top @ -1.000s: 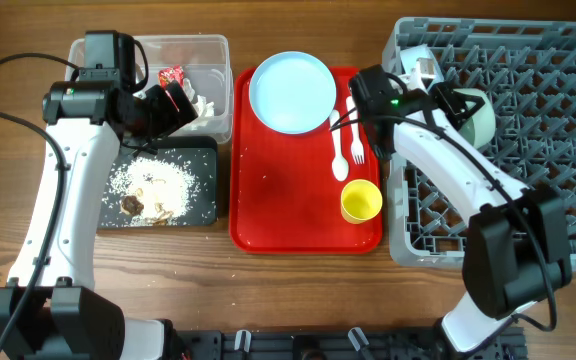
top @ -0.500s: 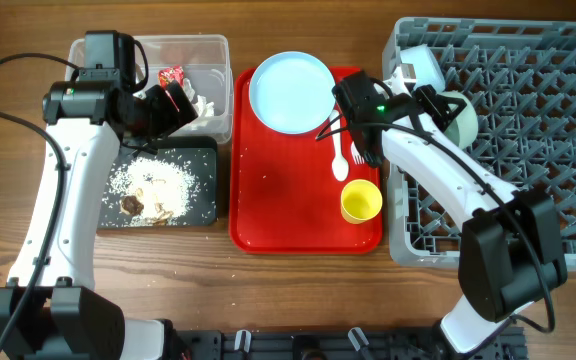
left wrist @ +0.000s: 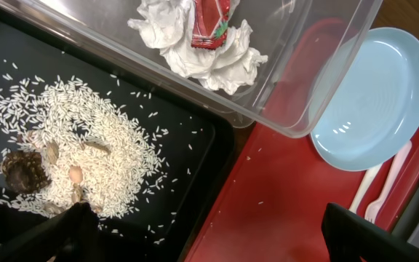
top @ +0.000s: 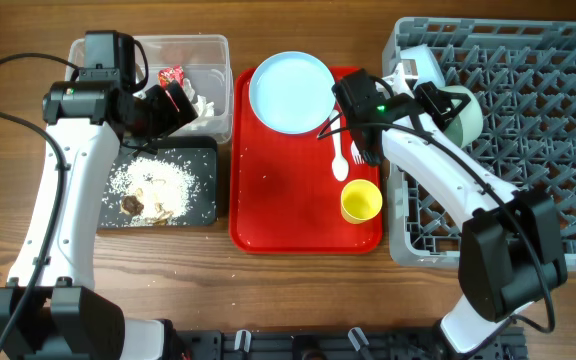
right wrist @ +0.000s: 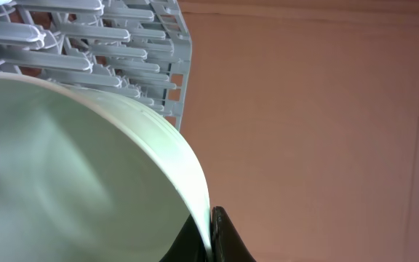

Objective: Sort waste into correct bins and load items into the dishwasher rack
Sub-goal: 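Lower the mint bowl into the rack's upper right area, then move the right gripper to the light-blue plate and grasp its rim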

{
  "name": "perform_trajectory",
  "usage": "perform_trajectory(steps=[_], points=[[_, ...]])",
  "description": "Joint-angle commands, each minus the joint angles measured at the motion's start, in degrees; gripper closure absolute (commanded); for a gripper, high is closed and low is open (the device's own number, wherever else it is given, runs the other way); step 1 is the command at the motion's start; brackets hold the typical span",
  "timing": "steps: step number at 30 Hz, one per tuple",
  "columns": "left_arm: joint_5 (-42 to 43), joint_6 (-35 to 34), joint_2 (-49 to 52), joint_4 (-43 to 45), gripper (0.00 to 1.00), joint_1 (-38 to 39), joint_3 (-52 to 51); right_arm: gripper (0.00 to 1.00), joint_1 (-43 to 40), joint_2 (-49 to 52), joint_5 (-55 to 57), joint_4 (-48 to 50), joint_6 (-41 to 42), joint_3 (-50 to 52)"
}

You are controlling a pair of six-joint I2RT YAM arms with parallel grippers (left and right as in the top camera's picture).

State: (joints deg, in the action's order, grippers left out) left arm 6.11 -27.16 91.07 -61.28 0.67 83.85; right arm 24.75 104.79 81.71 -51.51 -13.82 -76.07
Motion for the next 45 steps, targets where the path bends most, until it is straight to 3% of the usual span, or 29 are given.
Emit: perform_trajectory(steps=[1, 14, 24, 27, 35, 42, 45], points=[[0.3, -0.1, -0.3, 0.1, 0.00, -0.3, 0.6, 0.96, -1.0, 0.9, 0.7, 0.3, -1.2, 0.7], [0.3, -0.1, -0.3, 0.1, 0.00, -0.3, 0.6, 0.96, -2.1, 1.9, -8.5, 0.0, -1.0, 0.7], [0.3, -0.1, -0.3, 0.1, 0.00, -0.3, 0.6, 0.96, -1.8, 1.9, -8.6, -2.4, -1.0, 0.7], [0.3, -0.1, -0.3, 0.1, 0.00, -0.3, 0.6, 0.84, -0.1, 1.9, -9.0, -2.5, -1.0, 0.7], [0.3, -0.1, -0.3, 0.1, 0.00, -0.3, 0.6, 0.82, 4.7, 1.9, -15.6, -0.5, -1.2, 0.7], [0.3, -0.1, -0.3, 0.1, 0.00, -0.3, 0.6, 0.65, 5.7, 1.9, -16.5, -0.3, -1.1, 0.6], [0.3, -0.1, -0.3, 0.1, 0.00, -0.3, 0.6, 0.36, 5.7, 1.3, -23.1, -0.6, -0.9, -0.7]])
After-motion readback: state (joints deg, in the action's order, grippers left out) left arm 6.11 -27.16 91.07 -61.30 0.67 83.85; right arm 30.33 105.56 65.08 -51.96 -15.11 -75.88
